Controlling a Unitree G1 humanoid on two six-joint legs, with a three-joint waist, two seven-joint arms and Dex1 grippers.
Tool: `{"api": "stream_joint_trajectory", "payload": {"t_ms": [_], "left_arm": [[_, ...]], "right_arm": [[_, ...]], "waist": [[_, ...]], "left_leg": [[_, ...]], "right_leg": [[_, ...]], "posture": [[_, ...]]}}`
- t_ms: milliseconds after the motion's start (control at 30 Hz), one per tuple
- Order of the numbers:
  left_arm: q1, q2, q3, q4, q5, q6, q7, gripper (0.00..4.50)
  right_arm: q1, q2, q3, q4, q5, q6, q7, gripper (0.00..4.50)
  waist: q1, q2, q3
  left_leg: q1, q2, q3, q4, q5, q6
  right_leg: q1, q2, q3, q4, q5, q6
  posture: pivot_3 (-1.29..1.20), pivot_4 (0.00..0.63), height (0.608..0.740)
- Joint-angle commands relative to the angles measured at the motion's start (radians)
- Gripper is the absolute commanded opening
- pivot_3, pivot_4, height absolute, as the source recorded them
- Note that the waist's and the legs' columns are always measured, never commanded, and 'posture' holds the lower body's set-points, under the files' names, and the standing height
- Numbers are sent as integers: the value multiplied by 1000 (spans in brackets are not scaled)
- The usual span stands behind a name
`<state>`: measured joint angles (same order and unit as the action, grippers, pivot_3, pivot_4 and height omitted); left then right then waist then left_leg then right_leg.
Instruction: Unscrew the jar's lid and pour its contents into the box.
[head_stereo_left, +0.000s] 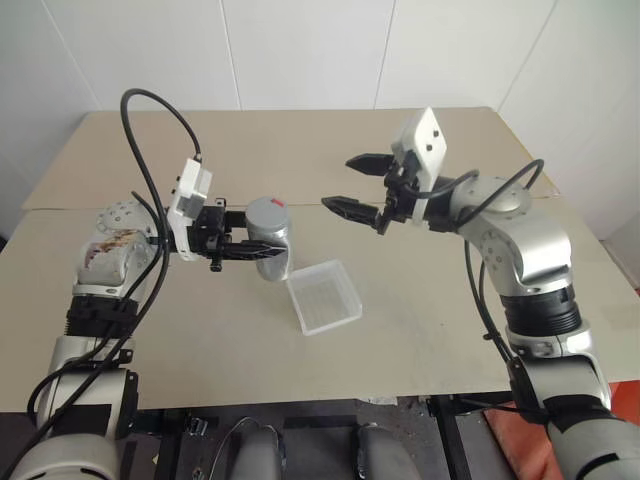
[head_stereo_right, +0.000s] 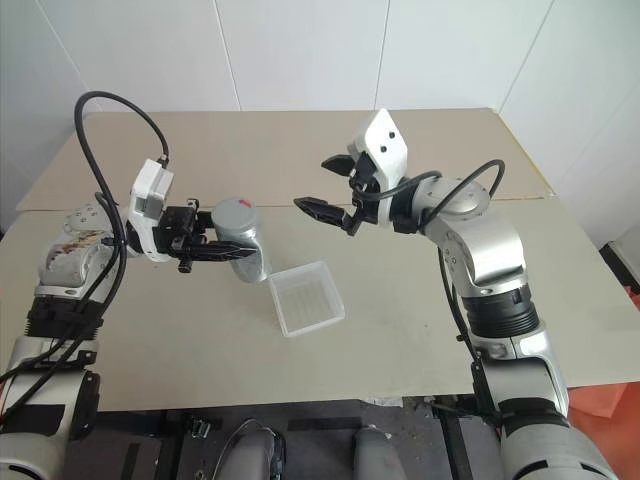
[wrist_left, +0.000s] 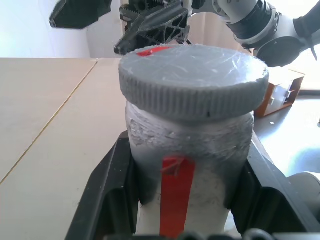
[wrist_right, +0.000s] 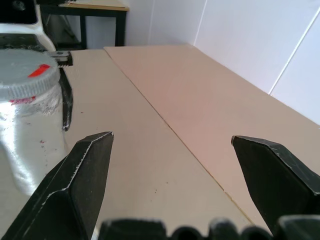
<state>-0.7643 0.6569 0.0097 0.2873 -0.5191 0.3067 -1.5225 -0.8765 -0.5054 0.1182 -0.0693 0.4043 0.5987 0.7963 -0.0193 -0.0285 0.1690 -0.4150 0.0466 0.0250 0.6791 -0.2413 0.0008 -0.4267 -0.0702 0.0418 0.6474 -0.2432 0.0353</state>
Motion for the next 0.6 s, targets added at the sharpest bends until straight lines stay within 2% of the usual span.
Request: {"api": "stream_joint_trajectory", "payload": {"t_ms": [33, 267, 400, 600], "left_arm": [[-11, -3, 22, -28, -15, -4, 4, 1954], [-36, -68, 11, 20, 25, -53, 70, 1954], [-44, -93, 4, 37, 33, -67, 73, 1954], [-58, -110, 8, 43, 29, -68, 69, 1954]], "right_arm": [[0, -15, -28, -74, 14, -1, 16, 4445], [-7, 20, -22, -216, 121, 77, 46, 4445], [-35, 76, 22, -228, 111, 101, 16, 4445], [-95, 149, 84, -126, 25, 80, -34, 4445]], "waist": [[-2, 0, 0], [3, 0, 0], [0, 0, 0], [2, 0, 0]], "left_leg": [[0, 0, 0, 0, 0, 0], [0, 0, 0, 0, 0, 0], [0, 0, 0, 0, 0, 0], [0, 0, 0, 1, 0, 0]], "right_leg": [[0, 0, 0, 0, 0, 0], [0, 0, 0, 0, 0, 0], [0, 0, 0, 0, 0, 0], [0, 0, 0, 0, 0, 0]], "posture": [[0, 150, 740], [0, 150, 740], [0, 150, 740], [0, 150, 740]]}}
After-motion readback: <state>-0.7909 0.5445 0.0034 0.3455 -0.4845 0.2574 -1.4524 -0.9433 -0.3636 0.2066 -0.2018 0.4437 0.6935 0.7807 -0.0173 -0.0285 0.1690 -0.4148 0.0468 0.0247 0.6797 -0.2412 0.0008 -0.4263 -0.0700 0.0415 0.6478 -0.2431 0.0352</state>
